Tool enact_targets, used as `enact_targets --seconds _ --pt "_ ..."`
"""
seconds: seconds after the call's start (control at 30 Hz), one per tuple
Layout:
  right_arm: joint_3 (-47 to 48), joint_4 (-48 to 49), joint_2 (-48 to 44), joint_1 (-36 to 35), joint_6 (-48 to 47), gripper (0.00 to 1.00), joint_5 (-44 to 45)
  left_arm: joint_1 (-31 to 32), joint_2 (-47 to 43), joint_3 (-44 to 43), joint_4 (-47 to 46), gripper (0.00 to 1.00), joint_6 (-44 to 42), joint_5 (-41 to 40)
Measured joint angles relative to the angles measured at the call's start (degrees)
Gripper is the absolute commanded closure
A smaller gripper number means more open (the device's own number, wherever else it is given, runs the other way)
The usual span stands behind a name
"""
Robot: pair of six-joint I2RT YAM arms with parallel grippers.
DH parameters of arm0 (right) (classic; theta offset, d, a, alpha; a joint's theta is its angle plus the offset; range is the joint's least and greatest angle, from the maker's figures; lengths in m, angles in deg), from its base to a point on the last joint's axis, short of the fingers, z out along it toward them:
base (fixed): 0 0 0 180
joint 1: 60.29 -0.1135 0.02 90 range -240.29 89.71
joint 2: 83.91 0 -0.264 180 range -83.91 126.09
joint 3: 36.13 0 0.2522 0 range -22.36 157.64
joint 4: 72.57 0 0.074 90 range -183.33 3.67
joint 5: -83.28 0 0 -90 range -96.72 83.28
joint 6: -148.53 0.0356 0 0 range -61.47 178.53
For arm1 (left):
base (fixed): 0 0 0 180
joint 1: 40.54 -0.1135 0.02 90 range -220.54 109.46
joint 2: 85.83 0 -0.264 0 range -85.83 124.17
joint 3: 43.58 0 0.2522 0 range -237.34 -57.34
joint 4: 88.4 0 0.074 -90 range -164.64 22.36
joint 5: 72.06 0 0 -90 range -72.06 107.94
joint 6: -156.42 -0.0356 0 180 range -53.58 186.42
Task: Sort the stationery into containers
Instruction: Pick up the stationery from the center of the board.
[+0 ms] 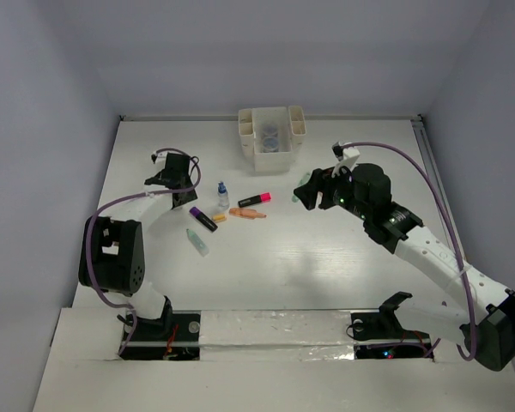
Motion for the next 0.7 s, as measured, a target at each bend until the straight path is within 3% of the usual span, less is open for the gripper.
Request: enact_targets --seconds 0.2,0.43,0.67,0.7 --pt "0.0 0.0 0.0 0.0 0.0 0.29 -0.8 0.0 0.5 -1.2 -0.2 0.31 0.0 -1.6" --pt "0.0 0.0 0.0 0.0 0.0 0.29 -2.1 0.0 3.7 -3.3 -0.7 0.34 0.0 -3.1" --pt "0.0 0.0 0.0 0.0 0.0 0.29 -2.4 -0.1 4.6 -3.6 -0.9 0.79 -0.2 -4.2" --pt "0.0 0.0 0.0 0.0 0.0 0.29 -2.4 -0.2 4.6 -3.6 -0.9 0.82 -0.3 -4.5"
